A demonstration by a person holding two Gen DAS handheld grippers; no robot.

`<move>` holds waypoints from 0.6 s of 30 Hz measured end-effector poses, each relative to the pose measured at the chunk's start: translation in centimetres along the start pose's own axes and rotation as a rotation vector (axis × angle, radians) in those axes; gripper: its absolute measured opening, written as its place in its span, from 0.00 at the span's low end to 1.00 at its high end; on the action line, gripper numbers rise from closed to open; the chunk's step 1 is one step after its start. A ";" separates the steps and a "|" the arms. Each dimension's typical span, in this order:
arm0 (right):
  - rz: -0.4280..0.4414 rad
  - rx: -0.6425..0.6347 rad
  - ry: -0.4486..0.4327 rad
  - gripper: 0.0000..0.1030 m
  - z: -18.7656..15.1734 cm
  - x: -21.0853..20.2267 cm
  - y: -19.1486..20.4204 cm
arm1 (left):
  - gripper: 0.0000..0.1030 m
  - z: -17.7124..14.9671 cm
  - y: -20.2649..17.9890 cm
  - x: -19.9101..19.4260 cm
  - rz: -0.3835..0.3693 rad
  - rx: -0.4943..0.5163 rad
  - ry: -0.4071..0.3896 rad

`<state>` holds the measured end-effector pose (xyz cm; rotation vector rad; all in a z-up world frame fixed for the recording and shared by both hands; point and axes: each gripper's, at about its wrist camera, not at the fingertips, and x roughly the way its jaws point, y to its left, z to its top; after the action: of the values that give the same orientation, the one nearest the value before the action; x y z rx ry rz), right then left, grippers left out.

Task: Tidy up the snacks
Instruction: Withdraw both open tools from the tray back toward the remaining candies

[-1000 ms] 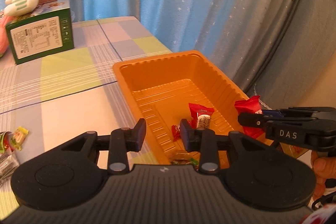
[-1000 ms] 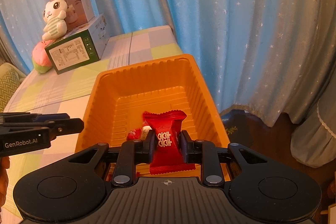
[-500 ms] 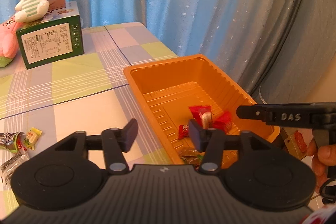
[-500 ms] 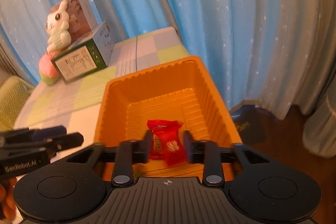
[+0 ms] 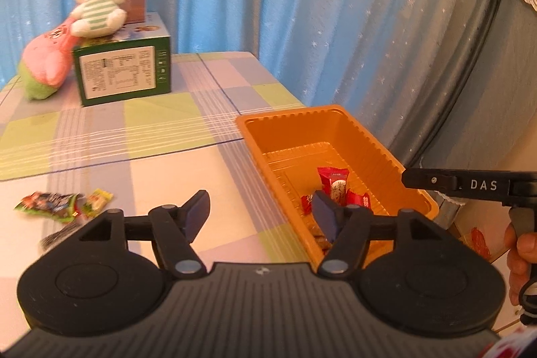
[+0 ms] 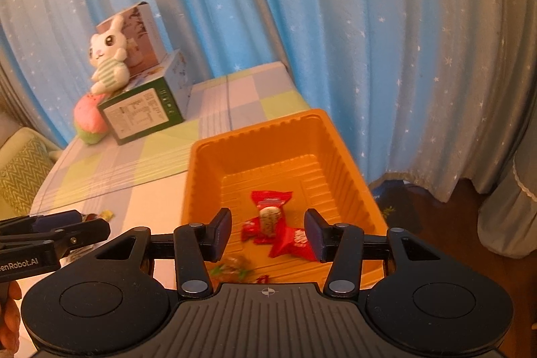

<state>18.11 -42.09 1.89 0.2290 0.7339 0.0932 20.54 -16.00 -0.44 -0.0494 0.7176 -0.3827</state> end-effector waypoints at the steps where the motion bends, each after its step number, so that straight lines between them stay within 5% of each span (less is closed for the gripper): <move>1: 0.002 -0.004 0.000 0.47 -0.1 -0.3 0.4 | 0.63 -0.2 0.3 -0.6 0.006 -0.002 -0.003; 14: 0.073 -0.053 -0.045 0.49 -0.7 -4.3 6.0 | 0.69 -3.2 4.4 -8.8 0.103 -0.071 -0.064; 18: 0.112 -0.071 -0.059 0.58 -1.1 -5.2 8.2 | 0.73 -4.7 6.2 -11.4 0.139 -0.101 -0.084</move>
<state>13.52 -34.79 6.42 0.2042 0.6580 0.2172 11.66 -5.72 2.16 -0.1100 0.6530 -0.2099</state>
